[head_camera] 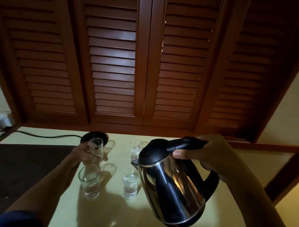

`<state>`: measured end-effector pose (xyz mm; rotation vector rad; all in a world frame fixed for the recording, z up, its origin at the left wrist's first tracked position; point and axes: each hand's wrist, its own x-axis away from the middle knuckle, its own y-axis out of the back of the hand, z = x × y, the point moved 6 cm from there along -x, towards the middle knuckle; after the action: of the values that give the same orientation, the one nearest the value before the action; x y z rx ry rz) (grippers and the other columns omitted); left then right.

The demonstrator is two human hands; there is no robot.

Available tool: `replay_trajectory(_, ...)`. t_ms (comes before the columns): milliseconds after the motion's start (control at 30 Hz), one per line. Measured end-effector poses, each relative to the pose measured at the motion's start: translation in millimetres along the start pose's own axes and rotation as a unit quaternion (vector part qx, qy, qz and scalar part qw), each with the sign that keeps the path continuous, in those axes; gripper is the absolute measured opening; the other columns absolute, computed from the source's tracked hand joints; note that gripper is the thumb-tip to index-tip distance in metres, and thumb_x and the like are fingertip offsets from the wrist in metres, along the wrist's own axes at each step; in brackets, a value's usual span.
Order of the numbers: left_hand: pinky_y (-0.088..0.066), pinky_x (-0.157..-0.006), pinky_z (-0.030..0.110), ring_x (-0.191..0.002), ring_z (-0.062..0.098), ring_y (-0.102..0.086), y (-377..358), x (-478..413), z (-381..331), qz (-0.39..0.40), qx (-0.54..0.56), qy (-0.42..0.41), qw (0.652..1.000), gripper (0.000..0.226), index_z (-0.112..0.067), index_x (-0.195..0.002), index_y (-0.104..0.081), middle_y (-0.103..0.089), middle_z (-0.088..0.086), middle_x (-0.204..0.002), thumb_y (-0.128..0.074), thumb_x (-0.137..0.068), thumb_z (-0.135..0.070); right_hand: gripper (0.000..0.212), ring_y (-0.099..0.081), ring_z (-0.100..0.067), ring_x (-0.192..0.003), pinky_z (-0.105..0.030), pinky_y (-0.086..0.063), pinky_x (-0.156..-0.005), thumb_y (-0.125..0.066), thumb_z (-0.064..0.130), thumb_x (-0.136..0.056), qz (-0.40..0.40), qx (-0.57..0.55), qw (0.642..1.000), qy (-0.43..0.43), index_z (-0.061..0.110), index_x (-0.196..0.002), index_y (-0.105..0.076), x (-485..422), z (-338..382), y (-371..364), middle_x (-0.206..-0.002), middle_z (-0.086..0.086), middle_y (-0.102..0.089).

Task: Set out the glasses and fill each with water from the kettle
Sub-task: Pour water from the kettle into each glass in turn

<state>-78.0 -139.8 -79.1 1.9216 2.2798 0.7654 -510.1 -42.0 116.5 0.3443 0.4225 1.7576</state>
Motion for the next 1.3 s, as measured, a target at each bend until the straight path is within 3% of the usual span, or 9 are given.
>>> replay_trajectory(133,-0.055,-0.069,0.011,-0.091,0.02,-0.066,-10,-3,2,-0.024,-0.007,-0.028,0.999,0.031,-0.024,-0.086,-0.066,-0.076,-0.018,-0.067,-0.081,-0.082,0.003,0.033,-0.053,0.001,-0.041,-0.01,-0.037,-0.041,-0.094,0.024,-0.07,-0.014,0.004,1.0,-0.007,0.009,-0.097,-0.083,7,7,-10,-0.059,0.001,-0.073)
replay_trajectory(267,-0.058,-0.091,0.041,-0.107,0.031,-0.069,1,4,0,-0.104,-0.01,-0.053,0.993,0.046,-0.014,-0.12,-0.069,-0.073,0.007,-0.111,-0.088,-0.079,-0.016,0.031,-0.062,0.0,-0.049,-0.015,-0.047,-0.053,-0.094,0.023,-0.07,-0.015,0.012,1.0,-0.009,0.011,-0.096,-0.082,13,15,-22,-0.061,0.004,-0.074)
replay_trajectory(400,-0.05,-0.074,0.03,-0.1,0.025,-0.067,27,28,-19,-0.149,-0.006,-0.121,0.981,0.03,-0.023,-0.117,-0.066,-0.069,0.003,-0.112,-0.078,-0.09,-0.022,0.028,-0.074,-0.024,-0.073,-0.041,-0.059,-0.079,-0.092,0.03,-0.07,-0.008,0.046,0.999,-0.009,0.012,-0.087,-0.078,21,24,-36,-0.077,-0.006,-0.079)
replay_trajectory(533,-0.052,-0.077,0.032,-0.104,0.021,-0.066,55,74,-25,-0.147,0.119,-0.179,0.965,0.031,-0.026,-0.122,-0.06,-0.066,0.005,-0.121,-0.065,-0.097,-0.007,0.029,-0.068,-0.012,-0.061,-0.035,-0.053,-0.073,-0.091,0.034,-0.069,0.016,0.043,0.999,0.003,0.013,-0.083,-0.078,28,29,-53,-0.065,0.002,-0.073)
replay_trajectory(667,-0.055,-0.077,0.036,-0.098,0.019,-0.069,71,147,-14,-0.148,0.131,-0.199,0.96,0.059,-0.048,-0.098,-0.065,-0.071,0.003,-0.109,-0.074,-0.081,0.008,0.043,-0.078,-0.021,-0.074,-0.045,-0.063,-0.085,-0.091,0.044,-0.058,0.041,0.047,0.998,0.009,0.012,-0.085,-0.08,36,37,-72,-0.078,-0.005,-0.081)
replay_trajectory(833,-0.059,-0.069,0.029,-0.086,0.023,-0.074,49,207,28,-0.13,0.088,-0.139,0.978,0.043,-0.023,-0.091,-0.072,-0.076,0.008,-0.094,-0.078,-0.071,0.014,0.048,-0.082,-0.024,-0.079,-0.052,-0.063,-0.092,-0.094,0.048,-0.047,0.079,0.04,0.996,-0.014,0.013,-0.077,-0.081,40,39,-97,-0.082,-0.006,-0.084)
replay_trajectory(933,-0.06,-0.06,0.024,-0.083,0.027,-0.072,33,228,53,-0.129,0.072,-0.113,0.983,0.038,-0.015,-0.091,-0.07,-0.076,0.006,-0.09,-0.078,-0.07,0.016,0.049,-0.082,-0.02,-0.077,-0.048,-0.065,-0.088,-0.093,0.057,-0.043,0.106,0.053,0.993,0.009,0.024,-0.078,-0.083,44,47,-118,-0.081,-0.002,-0.084)
replay_trajectory(1067,-0.057,-0.07,0.031,-0.084,0.022,-0.074,15,248,78,-0.142,0.069,-0.073,0.985,0.04,-0.016,-0.093,-0.071,-0.078,0.005,-0.09,-0.086,-0.064,0.008,0.052,-0.08,-0.007,-0.07,-0.036,-0.064,-0.076,-0.088,0.065,-0.038,0.115,0.087,0.989,0.029,0.037,-0.081,-0.082,47,54,-141,-0.077,0.008,-0.083)
replay_trajectory(1300,-0.059,-0.08,0.032,-0.087,0.012,-0.075,6,262,102,-0.163,0.049,-0.035,0.985,0.042,-0.025,-0.091,-0.071,-0.079,-0.009,-0.091,-0.094,-0.058,-0.011,0.048,-0.077,-0.013,-0.072,-0.035,-0.062,-0.074,-0.096,0.057,-0.046,0.097,0.195,0.975,0.048,0.023,-0.076,-0.082,46,70,-171,-0.071,0.007,-0.08)
